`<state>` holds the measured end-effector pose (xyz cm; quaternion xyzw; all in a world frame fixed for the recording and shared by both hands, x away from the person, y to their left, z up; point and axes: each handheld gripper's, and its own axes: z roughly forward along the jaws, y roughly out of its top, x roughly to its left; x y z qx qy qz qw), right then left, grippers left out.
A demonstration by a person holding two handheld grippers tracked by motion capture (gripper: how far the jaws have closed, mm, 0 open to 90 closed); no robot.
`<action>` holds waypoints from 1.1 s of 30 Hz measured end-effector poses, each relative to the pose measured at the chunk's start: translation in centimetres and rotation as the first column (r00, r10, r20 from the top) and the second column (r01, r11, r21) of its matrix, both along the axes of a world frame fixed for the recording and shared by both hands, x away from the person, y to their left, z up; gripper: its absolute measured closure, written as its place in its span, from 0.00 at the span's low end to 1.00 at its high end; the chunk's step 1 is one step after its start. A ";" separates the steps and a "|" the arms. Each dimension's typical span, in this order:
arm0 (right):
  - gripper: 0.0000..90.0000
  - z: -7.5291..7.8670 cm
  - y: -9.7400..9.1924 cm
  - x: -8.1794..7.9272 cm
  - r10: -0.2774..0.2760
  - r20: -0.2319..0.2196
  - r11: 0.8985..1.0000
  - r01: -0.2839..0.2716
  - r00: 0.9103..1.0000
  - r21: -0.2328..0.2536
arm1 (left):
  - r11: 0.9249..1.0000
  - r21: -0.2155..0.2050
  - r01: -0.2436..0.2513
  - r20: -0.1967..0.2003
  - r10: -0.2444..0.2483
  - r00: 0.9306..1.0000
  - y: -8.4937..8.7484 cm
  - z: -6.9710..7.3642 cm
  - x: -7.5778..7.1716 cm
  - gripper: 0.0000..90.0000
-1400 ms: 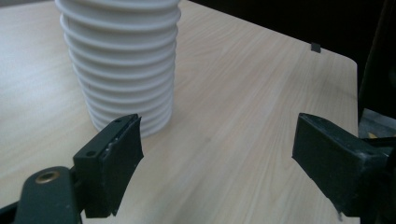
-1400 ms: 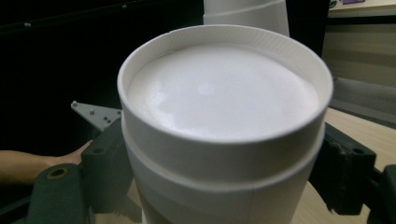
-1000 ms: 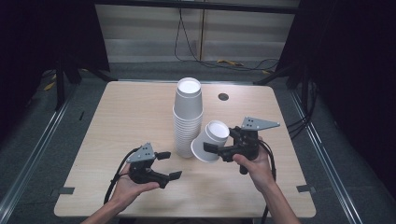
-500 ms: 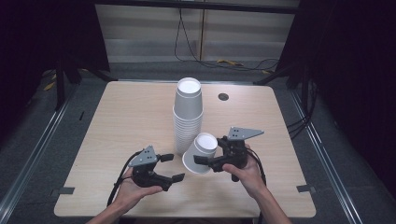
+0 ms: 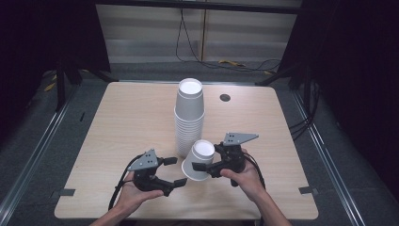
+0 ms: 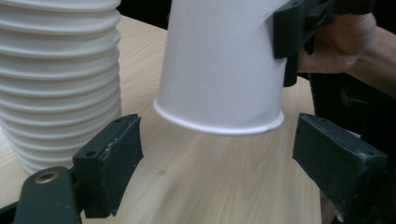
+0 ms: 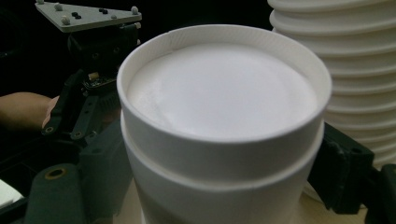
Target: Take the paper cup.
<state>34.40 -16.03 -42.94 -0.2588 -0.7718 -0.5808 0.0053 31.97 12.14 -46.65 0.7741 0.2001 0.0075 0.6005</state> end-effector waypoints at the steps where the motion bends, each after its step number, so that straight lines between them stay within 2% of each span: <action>1: 0.21 -0.1 0.1 0.0 0.004 -0.002 1.000 -0.004 1.000 0.001 | 1.000 0.002 0.010 0.000 -0.010 1.000 0.0 0.0 0.0 0.17; 6: 0.21 -0.6 0.8 -0.1 0.027 -0.017 1.000 -0.027 0.999 -0.007 | 1.000 0.024 0.018 0.007 -0.018 1.000 -0.2 0.0 0.0 0.17; 8: 0.21 -0.8 1.1 -0.2 0.023 -0.019 1.000 -0.023 1.000 -0.006 | 0.999 0.025 0.021 0.021 -0.021 1.000 -0.1 0.0 0.0 0.17; 12: 0.21 -0.9 1.5 -0.3 0.039 -0.025 0.999 -0.039 0.999 -0.004 | 0.999 0.036 0.021 0.020 -0.021 1.000 -0.1 -0.1 0.0 0.17; 17: 0.21 -1.2 1.9 -0.4 0.030 -0.033 1.000 -0.030 0.999 -0.009 | 0.998 0.058 0.022 0.010 -0.022 1.000 -0.4 -0.4 0.0 0.17; 25: 0.21 -1.8 2.9 -0.5 0.047 -0.049 0.999 -0.047 0.998 -0.009 | 0.998 0.065 0.026 0.004 -0.026 1.000 -0.5 -0.6 0.0 0.17; 33: 0.21 -1.8 3.3 -0.6 0.050 -0.042 0.999 -0.050 0.998 0.002 | 0.997 0.069 0.019 -0.001 -0.019 1.000 -0.6 -0.8 0.0 0.13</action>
